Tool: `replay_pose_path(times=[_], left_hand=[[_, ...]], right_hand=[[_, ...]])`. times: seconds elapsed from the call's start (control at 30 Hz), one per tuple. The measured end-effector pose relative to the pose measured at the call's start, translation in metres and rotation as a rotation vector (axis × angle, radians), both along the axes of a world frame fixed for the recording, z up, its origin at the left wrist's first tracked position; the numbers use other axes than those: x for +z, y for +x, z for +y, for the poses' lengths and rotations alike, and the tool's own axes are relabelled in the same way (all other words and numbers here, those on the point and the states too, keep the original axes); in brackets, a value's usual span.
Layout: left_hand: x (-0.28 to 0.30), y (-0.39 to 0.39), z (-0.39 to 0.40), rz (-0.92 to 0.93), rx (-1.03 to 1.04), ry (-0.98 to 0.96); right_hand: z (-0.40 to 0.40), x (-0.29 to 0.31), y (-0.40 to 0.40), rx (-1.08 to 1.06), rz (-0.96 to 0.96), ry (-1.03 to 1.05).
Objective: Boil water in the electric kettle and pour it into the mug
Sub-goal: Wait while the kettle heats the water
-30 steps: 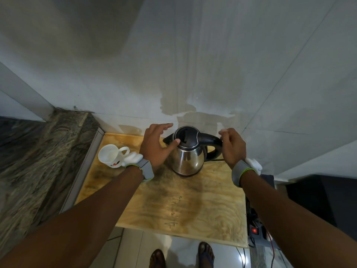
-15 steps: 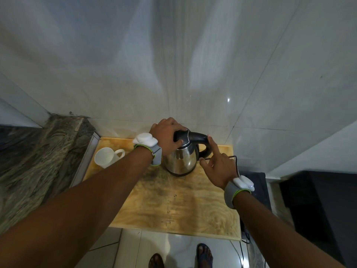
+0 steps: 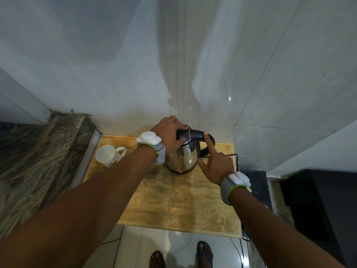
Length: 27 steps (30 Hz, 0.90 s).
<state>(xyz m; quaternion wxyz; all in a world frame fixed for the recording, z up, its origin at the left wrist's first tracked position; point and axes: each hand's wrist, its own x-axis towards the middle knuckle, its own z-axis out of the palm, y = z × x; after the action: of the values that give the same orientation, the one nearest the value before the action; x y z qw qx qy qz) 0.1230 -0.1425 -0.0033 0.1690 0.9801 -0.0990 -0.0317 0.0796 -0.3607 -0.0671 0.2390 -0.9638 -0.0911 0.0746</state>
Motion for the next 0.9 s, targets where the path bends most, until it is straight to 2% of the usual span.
replay_pose_path(times=[0.27, 0.5, 0.7, 0.9], left_hand=[[-0.003, -0.01, -0.002, -0.041, 0.054, -0.034], [-0.009, -0.041, -0.002, -0.239, 0.165, -0.157], [-0.035, -0.078, 0.002, -0.354, 0.295, -0.234], [-0.066, -0.126, -0.001, -0.317, 0.362, -0.284]], right_hand=[[-0.007, 0.004, 0.001, 0.024, 0.04, 0.073], [-0.028, -0.005, -0.012, -0.082, 0.003, 0.19], [-0.045, -0.019, -0.032, -0.012, -0.037, 0.095], [-0.053, -0.036, -0.056, 0.052, -0.001, -0.023]])
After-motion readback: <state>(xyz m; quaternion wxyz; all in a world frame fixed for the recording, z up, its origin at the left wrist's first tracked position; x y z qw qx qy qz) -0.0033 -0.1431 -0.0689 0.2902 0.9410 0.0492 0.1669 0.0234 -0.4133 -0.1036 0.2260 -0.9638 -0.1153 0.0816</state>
